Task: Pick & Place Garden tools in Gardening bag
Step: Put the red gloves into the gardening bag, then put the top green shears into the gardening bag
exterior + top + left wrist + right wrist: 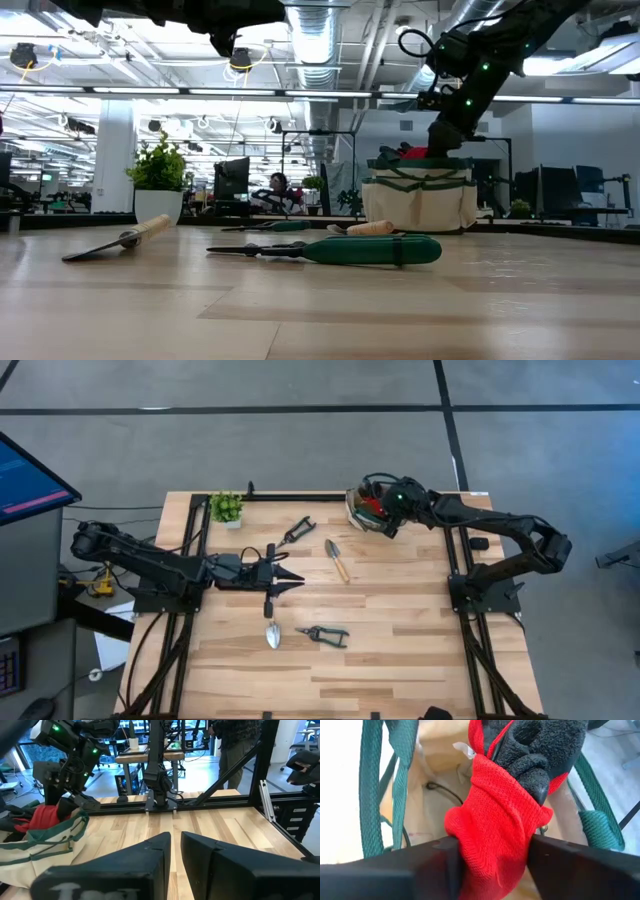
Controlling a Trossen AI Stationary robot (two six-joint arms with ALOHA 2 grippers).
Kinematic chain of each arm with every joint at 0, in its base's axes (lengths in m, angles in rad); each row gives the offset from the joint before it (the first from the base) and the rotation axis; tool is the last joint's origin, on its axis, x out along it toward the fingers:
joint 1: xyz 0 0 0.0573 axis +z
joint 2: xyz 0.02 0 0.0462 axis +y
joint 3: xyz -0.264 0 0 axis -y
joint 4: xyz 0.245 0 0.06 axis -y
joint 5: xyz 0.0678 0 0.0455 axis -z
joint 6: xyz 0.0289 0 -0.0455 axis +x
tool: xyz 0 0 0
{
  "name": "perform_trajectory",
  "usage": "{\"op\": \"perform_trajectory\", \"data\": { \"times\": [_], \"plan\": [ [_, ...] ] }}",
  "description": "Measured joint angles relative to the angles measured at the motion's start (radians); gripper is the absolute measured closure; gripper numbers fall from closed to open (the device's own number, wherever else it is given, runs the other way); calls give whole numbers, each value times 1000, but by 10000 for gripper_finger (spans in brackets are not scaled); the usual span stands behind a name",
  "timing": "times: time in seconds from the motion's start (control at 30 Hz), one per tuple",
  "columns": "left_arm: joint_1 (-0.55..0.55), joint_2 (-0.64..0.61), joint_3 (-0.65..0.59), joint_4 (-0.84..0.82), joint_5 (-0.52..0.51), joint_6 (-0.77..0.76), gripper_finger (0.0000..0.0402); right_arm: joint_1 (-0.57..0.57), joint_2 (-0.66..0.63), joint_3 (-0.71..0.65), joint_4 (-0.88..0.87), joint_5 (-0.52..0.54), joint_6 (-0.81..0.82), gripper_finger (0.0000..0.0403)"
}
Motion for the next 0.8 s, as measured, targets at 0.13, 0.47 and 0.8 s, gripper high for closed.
{"op": "perform_trajectory", "data": {
  "times": [0.13, 0.47, 0.8],
  "plan": [
    [0, 0, 0, 0, 0, 0, 367, 8, 0, 21, -51, 0, 0, 172],
    [0, 0, 0, 0, -1, -1, 367, 29, -1, 117, -197, 0, 0, 164],
    [0, 0, 0, 0, -1, -1, 367, 86, -1, 296, -345, -1, 8, 189]
  ]
}}
